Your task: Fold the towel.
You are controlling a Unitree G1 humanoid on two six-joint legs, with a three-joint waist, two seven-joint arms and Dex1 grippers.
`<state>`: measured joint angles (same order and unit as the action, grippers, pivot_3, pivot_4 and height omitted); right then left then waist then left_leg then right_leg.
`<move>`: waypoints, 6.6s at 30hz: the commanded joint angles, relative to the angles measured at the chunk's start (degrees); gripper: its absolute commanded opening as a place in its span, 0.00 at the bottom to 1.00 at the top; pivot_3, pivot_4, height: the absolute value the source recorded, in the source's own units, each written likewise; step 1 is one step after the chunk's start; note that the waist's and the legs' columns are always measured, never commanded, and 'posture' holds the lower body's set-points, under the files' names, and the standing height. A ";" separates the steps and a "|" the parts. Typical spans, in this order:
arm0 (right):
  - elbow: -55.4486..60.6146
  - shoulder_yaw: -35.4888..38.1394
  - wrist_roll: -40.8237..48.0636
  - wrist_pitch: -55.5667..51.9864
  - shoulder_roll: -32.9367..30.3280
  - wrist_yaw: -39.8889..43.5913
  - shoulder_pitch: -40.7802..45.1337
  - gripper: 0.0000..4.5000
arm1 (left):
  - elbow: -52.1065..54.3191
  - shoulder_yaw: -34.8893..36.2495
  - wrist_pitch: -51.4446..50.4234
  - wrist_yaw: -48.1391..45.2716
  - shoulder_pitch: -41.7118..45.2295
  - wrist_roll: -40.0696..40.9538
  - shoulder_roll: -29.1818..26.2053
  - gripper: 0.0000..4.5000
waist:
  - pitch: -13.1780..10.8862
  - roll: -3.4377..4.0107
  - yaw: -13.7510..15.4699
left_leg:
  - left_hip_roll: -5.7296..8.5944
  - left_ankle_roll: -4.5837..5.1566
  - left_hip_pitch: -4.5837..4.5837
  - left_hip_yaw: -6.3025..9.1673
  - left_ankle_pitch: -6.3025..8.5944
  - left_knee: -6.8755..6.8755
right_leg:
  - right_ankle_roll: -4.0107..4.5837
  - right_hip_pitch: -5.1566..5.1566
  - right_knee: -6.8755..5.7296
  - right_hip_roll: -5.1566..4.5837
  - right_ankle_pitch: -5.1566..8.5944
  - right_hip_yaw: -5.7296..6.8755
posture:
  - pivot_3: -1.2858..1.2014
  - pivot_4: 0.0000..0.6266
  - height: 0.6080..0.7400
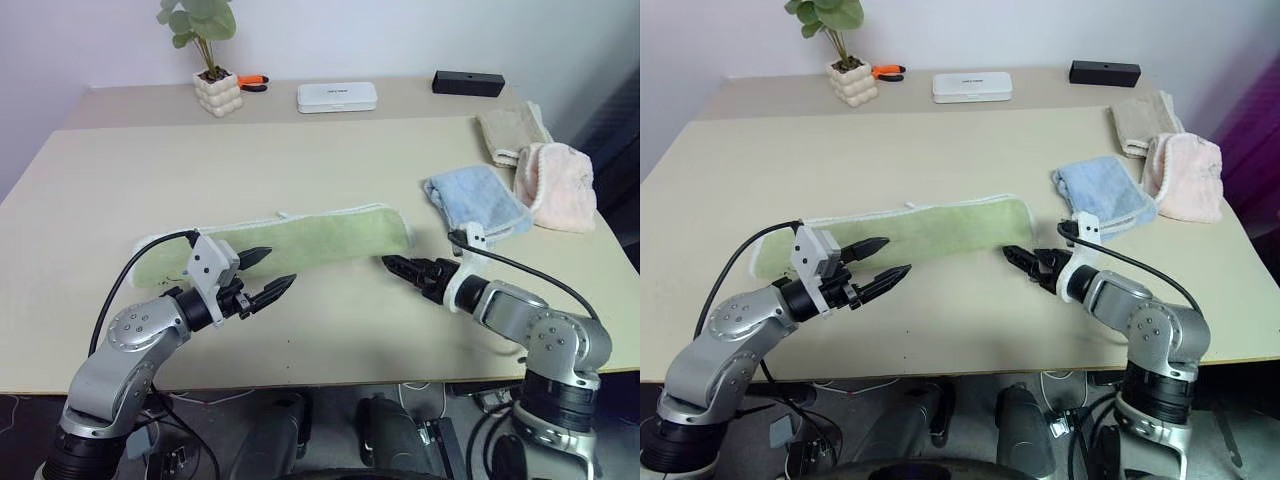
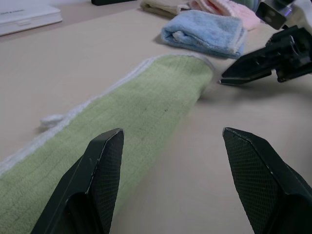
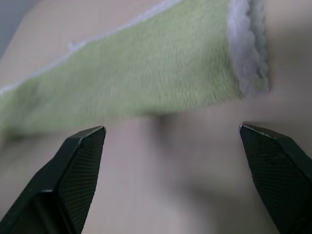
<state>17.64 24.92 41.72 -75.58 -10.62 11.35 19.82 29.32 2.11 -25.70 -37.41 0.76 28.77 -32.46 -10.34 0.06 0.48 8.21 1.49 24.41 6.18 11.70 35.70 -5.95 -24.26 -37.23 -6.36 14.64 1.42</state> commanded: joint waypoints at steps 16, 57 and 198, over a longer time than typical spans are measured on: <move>-14.88 8.69 0.22 7.79 8.52 -17.38 14.02 0.01 | 4.04 3.20 1.06 2.18 -5.20 0.09 0.41 0.73 | 0.12 0.04 -1.24 | -0.01 -0.01 -0.16 0.02 -0.02 -0.03 | 0.01 0.03 -0.02 0.06 -0.01 0.00 | 0.52 0.24 0.97; 1.84 -36.06 -17.23 29.72 -15.95 23.65 12.38 0.64 | 2.00 5.30 2.81 3.91 -7.69 -1.39 1.65 0.73 | 0.08 -0.02 -0.90 | 0.00 0.02 -0.01 0.04 0.00 -0.04 | -0.01 -0.08 0.13 0.03 0.00 0.04 | 0.52 0.24 0.97; -10.44 -38.93 -31.60 54.72 -11.36 38.56 13.37 0.86 | -10.08 25.94 -12.41 19.54 -0.21 20.85 5.29 0.64 | 0.16 -0.34 -1.25 | -0.16 -0.25 -0.27 -0.03 0.11 -0.14 | 0.02 -0.15 0.03 0.69 -0.03 -1.04 | 0.52 0.24 0.97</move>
<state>3.67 -14.59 8.24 -21.19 -22.13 48.40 33.29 17.92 26.13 -36.96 -18.76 0.61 47.14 -27.35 -10.17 -0.28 -0.78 8.05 1.25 24.15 6.15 11.80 35.56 -5.93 -24.37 -37.20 -5.66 14.61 0.38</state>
